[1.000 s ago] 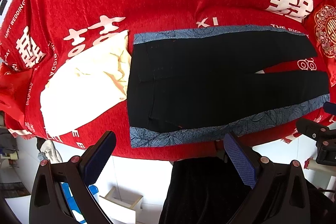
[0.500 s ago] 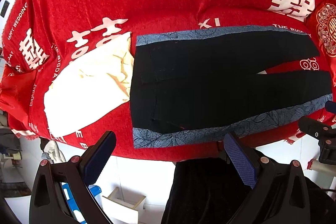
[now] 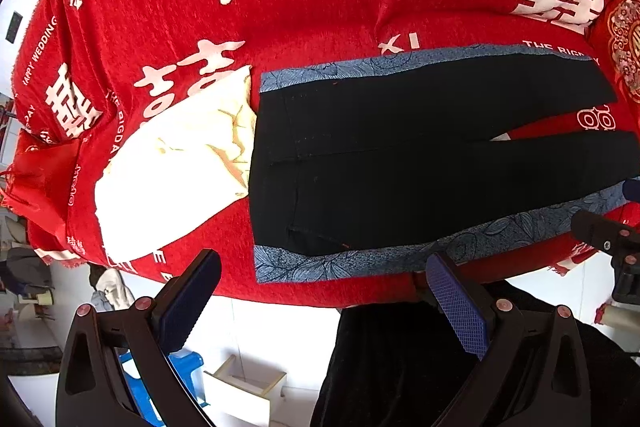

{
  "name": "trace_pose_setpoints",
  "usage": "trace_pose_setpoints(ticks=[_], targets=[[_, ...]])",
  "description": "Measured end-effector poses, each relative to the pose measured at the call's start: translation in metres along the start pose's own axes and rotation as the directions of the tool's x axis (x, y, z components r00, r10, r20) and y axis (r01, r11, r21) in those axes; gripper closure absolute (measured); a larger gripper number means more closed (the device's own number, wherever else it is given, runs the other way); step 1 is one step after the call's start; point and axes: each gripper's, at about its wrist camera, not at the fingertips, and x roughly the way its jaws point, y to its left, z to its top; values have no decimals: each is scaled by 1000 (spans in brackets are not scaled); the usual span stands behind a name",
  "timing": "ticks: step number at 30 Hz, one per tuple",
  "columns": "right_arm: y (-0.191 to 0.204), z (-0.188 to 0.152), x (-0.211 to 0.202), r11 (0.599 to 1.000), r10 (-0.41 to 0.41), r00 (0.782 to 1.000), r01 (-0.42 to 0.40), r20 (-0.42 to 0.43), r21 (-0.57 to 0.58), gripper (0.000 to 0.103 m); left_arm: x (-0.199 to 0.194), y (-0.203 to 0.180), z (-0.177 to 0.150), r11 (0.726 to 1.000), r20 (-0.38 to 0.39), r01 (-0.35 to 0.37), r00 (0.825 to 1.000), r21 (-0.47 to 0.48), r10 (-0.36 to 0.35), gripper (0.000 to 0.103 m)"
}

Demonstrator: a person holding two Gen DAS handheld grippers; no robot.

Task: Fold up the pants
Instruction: 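Grasp the grey-trimmed edge of the black trousers with both grippers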

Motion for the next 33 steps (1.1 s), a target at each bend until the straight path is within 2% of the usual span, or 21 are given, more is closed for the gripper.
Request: trace_pose_setpoints(ticks=[2,6,15,20,24,27,30,33], targets=[[-3,1,0,1000,10,1000,-9,4,-6,0,0,-3,0,1000,-5,1,1000,-16,-2,0],[-12,1,-1,999,26,1000,-26,-2,-38,0,2,-4,-7,991,-49,40,998,-127,-47,0],[-44,-15,19,991,96,993,-102,-73,-84,0,18,-11,-43,941,-147,25,986,-338,-79,0],[-56,-30,38,987,157,982,-159,-106,-10,0,38,-5,-54,936,-166,35,981,-350,-99,0],[-54,-45,64,973,229,969,-225,-97,52,0,84,7,-57,932,-175,77,974,-354,-146,0],[-57,-57,93,945,303,950,-289,-79,153,0,113,17,-65,928,-162,85,975,-362,-152,0],[-63,-70,124,886,401,916,-381,-26,264,0,142,30,-75,914,-136,115,974,-390,-181,0],[-75,-83,146,827,449,891,-441,63,347,1,169,44,-88,877,-93,175,966,-448,-241,0]])
